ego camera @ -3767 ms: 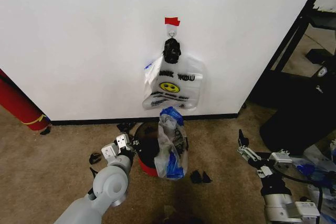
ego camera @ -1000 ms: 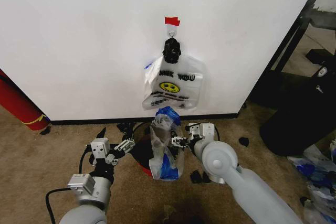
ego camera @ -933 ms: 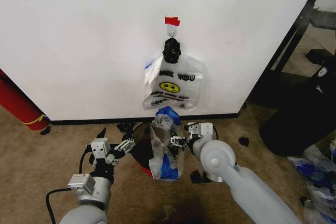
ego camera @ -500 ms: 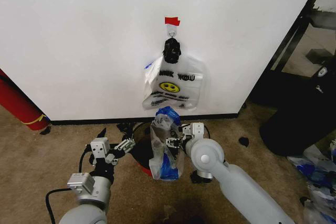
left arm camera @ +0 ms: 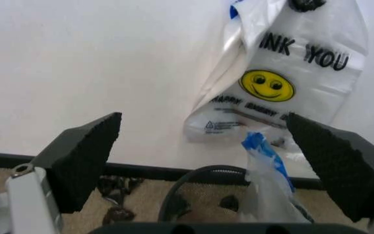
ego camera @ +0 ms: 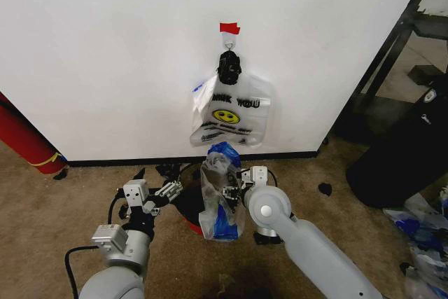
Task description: Pick up the garbage bag from the wall and place it over the trash bin.
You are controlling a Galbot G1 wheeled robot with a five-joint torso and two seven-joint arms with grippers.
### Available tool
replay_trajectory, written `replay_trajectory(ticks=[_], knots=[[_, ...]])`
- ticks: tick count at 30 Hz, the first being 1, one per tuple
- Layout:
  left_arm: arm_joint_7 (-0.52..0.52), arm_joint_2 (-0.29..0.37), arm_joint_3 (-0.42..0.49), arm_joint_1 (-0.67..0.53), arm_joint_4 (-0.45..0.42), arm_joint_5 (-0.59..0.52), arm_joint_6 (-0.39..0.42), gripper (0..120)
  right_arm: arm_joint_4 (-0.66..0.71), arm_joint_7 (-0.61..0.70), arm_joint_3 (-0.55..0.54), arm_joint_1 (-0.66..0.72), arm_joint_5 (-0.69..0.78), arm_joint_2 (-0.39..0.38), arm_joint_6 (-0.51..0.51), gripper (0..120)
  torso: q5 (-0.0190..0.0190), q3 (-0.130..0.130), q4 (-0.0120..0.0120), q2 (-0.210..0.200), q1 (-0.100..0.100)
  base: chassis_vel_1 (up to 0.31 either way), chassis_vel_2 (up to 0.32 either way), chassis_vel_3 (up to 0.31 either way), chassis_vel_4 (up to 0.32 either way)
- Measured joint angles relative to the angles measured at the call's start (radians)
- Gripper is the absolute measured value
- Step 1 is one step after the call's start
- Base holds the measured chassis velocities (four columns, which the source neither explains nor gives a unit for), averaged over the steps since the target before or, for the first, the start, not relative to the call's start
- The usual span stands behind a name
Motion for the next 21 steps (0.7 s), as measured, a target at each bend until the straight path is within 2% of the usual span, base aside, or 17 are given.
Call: replay_trajectory(ticks=[1,5,6,7,8,15,16,18,21], knots=[[0.000,0.000,0.000,0.000,0.000,-0.001,0.000,100,-0.003,0.000,-0.003,0.003,-0.002,0.002,0.000,60,0.0000,0.000,0.0000,0.000,0.000,0.000,0.000,0.000,0.000],[-0.001,-0.001,0.001,0.000,0.000,-0.001,0.000,100,-0.009,0.012,-0.013,0.012,-0.003,0.008,0.001,47,0.0000,0.000,0.0001,0.000,0.000,0.000,0.000,0.000,0.000],[-0.001,-0.001,0.001,0.000,0.000,-0.001,0.000,100,-0.009,0.012,-0.013,0.012,-0.003,0.008,0.001,47,0.0000,0.000,0.0001,0.000,0.000,0.000,0.000,0.000,0.000],[-0.001,-0.002,0.002,-0.003,0.000,-0.002,0.000,100,-0.012,0.018,-0.016,0.015,-0.004,0.010,0.001,37,0.0000,0.000,0.0001,0.000,0.000,0.000,0.000,0.000,0.000],[-0.001,-0.002,0.002,-0.003,0.000,-0.002,0.000,100,-0.012,0.018,-0.016,0.015,-0.004,0.010,0.001,37,0.0000,0.000,0.0001,0.000,0.000,0.000,0.000,0.000,0.000],[-0.002,-0.005,0.014,-0.011,0.005,-0.003,-0.001,100,-0.007,0.031,-0.018,0.013,-0.003,0.008,0.001,9,0.0001,0.000,0.0000,0.000,0.000,0.000,0.000,0.000,0.000],[-0.002,-0.005,0.014,-0.011,0.005,-0.003,-0.001,100,-0.007,0.031,-0.018,0.013,-0.003,0.008,0.001,9,0.0001,0.000,0.0000,0.000,0.000,0.000,0.000,0.000,0.000],[-0.002,-0.005,0.017,-0.014,0.008,-0.002,-0.001,100,-0.002,0.031,-0.014,0.013,-0.002,0.007,0.002,1,0.0001,0.000,0.0001,0.000,0.000,0.000,0.000,0.000,0.000],[-0.002,-0.005,0.020,-0.017,0.010,-0.001,-0.001,100,0.000,0.031,-0.010,0.012,0.000,0.005,0.002,1,0.0000,0.000,0.0000,0.000,0.000,0.000,0.000,0.000,0.000]])
